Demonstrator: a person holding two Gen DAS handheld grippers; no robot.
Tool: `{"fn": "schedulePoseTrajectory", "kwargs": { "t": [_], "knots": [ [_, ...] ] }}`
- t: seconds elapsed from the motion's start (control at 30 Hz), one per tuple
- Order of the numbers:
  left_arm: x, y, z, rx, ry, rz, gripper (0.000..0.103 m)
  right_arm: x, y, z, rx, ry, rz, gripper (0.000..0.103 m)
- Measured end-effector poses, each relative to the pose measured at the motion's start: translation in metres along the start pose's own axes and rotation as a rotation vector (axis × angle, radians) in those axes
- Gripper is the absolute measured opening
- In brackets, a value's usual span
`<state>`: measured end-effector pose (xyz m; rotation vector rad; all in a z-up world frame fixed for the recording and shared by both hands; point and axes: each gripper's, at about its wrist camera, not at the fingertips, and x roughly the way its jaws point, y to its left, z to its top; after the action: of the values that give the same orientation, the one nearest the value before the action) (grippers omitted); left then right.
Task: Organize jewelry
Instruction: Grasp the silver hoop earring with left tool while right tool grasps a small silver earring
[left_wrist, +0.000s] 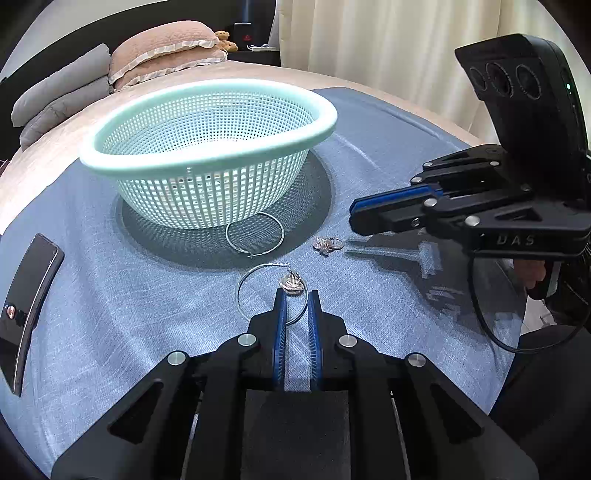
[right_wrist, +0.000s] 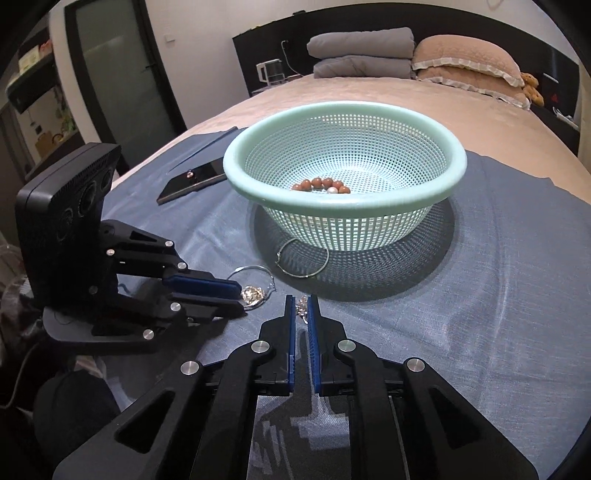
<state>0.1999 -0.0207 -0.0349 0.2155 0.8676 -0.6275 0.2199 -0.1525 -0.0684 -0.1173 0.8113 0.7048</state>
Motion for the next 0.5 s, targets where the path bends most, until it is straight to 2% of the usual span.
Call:
{"fn": "schedulePoseTrajectory", "kwargs": {
  "t": [0.23, 0.27, 0.3, 0.33, 0.4, 0.47, 0.5],
  "knots": [
    [-0.008, 0.007, -0.010, -0.005, 0.006, 0.014, 0.013, 0.017, 0.006, 0.008, -0.035, 0.028, -0.026, 0.009],
    [-0.009, 0.009, -0.010, -0.007, 0.004, 0.007, 0.014, 0.018, 0.006, 0.009, -0.036, 0.025, -0.028, 0.013],
    [-0.011, 0.009, -0.011, -0.011, 0.000, 0.003, 0.020, 0.018, 0.006, 0.008, -0.036, 0.022, -0.028, 0.016],
    [-0.012, 0.009, -0.011, -0.012, -0.006, 0.003, 0.033, 0.018, 0.007, 0.008, -0.039, 0.018, -0.029, 0.022],
    [-0.018, 0.009, -0.011, -0.009, -0.032, 0.010, 0.048, 0.019, 0.007, 0.008, -0.045, 0.013, -0.036, 0.025],
    [-0.023, 0.009, -0.010, -0.006, -0.052, 0.009, 0.054, 0.021, 0.006, 0.008, -0.048, 0.019, -0.043, 0.026],
    [-0.024, 0.009, -0.009, -0.002, -0.057, 0.017, 0.062, 0.023, 0.004, 0.008, -0.047, 0.026, -0.042, 0.026]
  ]
}}
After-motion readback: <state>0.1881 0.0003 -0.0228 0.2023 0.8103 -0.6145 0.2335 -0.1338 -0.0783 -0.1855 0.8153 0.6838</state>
